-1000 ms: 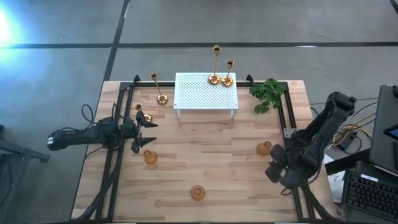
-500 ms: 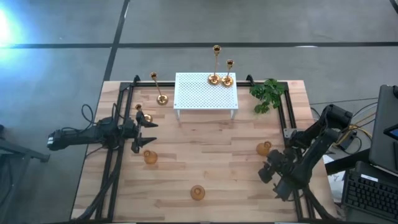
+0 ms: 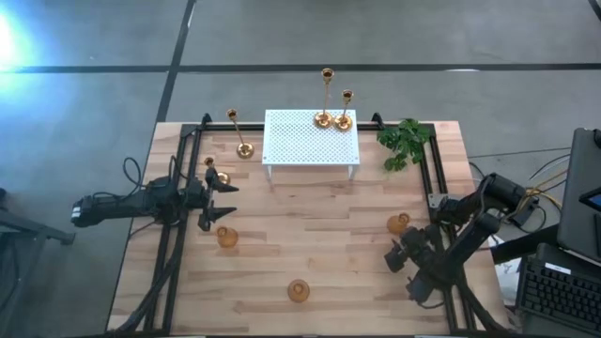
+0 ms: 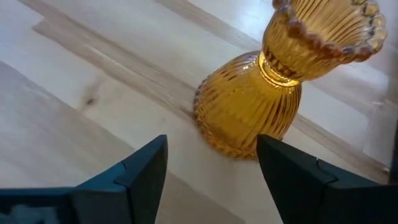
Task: Pick & Place candle stick holders
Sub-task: Put the right orange candle holder on the shelf
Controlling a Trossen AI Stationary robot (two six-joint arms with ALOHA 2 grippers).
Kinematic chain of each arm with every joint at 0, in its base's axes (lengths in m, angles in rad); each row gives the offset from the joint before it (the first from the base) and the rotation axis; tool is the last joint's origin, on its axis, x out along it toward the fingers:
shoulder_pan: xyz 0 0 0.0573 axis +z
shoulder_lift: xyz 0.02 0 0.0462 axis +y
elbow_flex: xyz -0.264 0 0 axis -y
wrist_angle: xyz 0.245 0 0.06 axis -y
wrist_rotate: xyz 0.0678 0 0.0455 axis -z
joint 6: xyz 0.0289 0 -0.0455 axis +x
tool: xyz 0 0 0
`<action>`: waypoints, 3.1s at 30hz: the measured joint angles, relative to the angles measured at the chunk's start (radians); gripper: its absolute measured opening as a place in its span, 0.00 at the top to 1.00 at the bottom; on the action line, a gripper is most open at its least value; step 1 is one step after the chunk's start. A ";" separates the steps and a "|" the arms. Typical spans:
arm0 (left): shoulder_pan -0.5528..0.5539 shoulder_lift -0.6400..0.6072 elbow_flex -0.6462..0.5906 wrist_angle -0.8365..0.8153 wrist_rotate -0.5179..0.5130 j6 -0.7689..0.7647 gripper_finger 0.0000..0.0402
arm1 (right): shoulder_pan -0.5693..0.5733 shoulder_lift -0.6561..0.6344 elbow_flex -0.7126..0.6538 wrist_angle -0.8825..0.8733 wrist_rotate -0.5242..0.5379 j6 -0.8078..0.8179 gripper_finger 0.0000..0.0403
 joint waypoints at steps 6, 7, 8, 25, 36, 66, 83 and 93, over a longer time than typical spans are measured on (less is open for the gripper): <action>0.000 0.000 0.000 0.000 0.000 0.000 0.25 | -0.015 0.030 -0.001 0.001 0.034 0.010 0.45; 0.000 0.000 0.000 0.000 0.000 0.000 0.25 | -0.019 0.028 -0.001 0.002 0.045 0.009 0.46; 0.000 0.000 0.000 0.000 0.000 0.000 0.25 | -0.025 0.024 -0.001 0.002 0.060 0.006 0.46; 0.000 0.000 0.000 0.000 0.000 0.000 0.25 | -0.110 0.001 -0.031 -0.035 0.153 -0.042 0.40; 0.000 0.000 0.000 0.000 0.000 0.000 0.25 | -0.159 -0.003 -0.051 -0.083 0.182 -0.037 0.34; 0.000 0.000 0.000 0.000 0.000 0.000 0.25 | -0.293 -0.008 -0.178 0.051 0.320 0.018 0.58; 0.000 0.000 0.000 0.000 0.000 0.000 0.25 | -0.294 -0.253 -0.122 -0.160 0.403 -0.066 0.71; 0.000 0.000 0.000 0.000 0.000 0.000 0.25 | -0.333 -0.659 -0.024 -0.181 0.521 -0.435 0.71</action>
